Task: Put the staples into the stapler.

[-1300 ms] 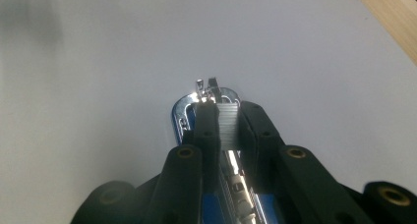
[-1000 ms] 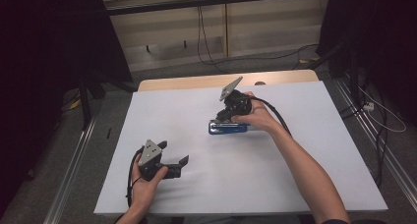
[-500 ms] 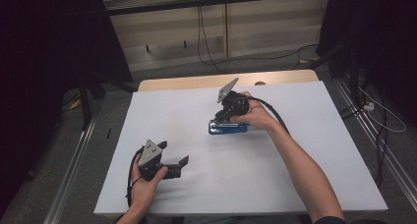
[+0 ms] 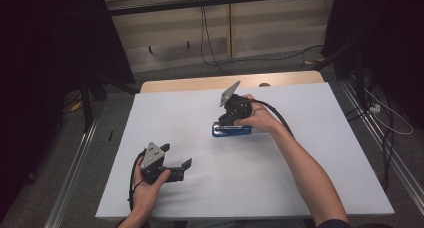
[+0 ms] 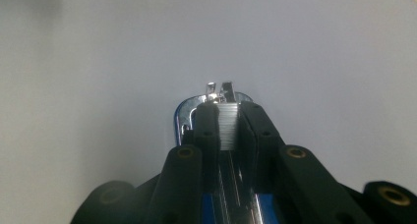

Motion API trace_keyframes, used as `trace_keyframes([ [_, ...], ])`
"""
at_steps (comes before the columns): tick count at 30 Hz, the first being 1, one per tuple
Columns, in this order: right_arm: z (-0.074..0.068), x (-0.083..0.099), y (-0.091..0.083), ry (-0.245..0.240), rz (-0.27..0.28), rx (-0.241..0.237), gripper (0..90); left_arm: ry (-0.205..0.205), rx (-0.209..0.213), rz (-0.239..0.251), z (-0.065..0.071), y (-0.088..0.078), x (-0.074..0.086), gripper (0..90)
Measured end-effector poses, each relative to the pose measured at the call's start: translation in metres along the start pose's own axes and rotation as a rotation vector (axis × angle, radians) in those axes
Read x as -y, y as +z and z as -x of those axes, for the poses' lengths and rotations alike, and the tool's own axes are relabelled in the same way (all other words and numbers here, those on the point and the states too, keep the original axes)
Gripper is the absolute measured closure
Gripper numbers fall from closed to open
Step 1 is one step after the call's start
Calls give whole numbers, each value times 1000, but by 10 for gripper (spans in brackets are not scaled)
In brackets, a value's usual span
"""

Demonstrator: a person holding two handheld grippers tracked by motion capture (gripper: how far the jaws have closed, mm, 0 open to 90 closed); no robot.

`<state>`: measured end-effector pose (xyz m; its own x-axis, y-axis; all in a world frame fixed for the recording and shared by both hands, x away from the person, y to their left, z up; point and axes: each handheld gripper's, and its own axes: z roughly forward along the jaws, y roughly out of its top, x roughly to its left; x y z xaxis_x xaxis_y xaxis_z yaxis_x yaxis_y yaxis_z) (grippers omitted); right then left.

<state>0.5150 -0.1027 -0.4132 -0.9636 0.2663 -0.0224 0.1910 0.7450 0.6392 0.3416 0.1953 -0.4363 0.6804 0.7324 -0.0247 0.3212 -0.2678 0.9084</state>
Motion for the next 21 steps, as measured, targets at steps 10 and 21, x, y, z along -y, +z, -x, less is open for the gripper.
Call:
trace_keyframes([
  [10,0,-1,2,-15,-8,-9,792,-5,1,4,0,0,0,45],
  [21,2,0,4,-22,-9,-20,792,-5,1,7,0,0,0,45],
])
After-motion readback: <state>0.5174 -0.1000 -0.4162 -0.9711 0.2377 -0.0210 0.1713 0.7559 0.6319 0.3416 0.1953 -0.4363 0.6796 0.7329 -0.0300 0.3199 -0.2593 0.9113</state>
